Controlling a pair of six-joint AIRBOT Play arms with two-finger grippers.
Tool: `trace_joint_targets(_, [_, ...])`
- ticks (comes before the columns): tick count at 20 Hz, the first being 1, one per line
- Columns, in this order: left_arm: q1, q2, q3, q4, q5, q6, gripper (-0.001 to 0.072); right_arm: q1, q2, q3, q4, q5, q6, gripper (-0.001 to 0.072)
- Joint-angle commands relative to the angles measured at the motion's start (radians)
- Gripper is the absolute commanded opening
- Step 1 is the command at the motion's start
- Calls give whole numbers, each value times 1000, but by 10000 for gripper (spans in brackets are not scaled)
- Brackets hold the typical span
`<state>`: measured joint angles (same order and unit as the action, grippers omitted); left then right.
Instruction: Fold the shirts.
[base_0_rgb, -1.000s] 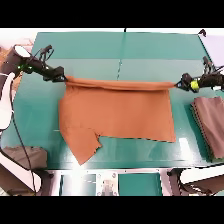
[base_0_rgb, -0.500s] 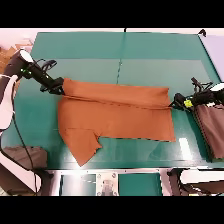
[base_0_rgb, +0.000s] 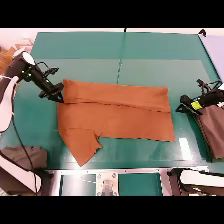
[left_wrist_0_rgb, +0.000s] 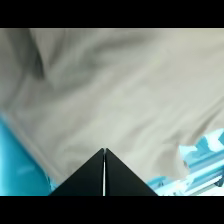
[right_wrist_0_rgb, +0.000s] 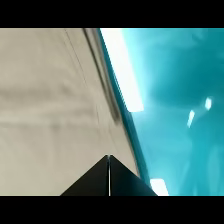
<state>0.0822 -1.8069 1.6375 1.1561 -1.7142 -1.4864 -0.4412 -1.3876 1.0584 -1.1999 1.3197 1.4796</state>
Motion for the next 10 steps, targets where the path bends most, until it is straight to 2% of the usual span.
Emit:
trace_joint_targets(1, [-2, 150, -129, 61, 2, -12, 26, -5, 177, -115, -69, 49, 100, 12])
trace_joint_targets(3, [1, 343, -328, 138, 86, -13, 27, -11, 321, -256, -69, 62, 129, 12])
trace_joint_targets(6, [0, 665, -670, 145, 254, -36, 27, -16, 550, -470, -58, 61, 206, 14])
trace_joint_targets(7, [0, 759, -776, 126, 307, -63, 44, -16, 605, -524, -53, 61, 232, 56])
trace_joint_targets(8, [0, 830, -864, 97, 352, -82, 370, -16, 649, -573, -45, 58, 250, 238])
trace_joint_targets(9, [0, 883, -944, 56, 398, -88, 685, -16, 675, -613, -40, 48, 269, 374])
trace_joint_targets(10, [0, 916, -1019, 4, 434, -85, 617, -16, 687, -649, -37, 16, 307, 454])
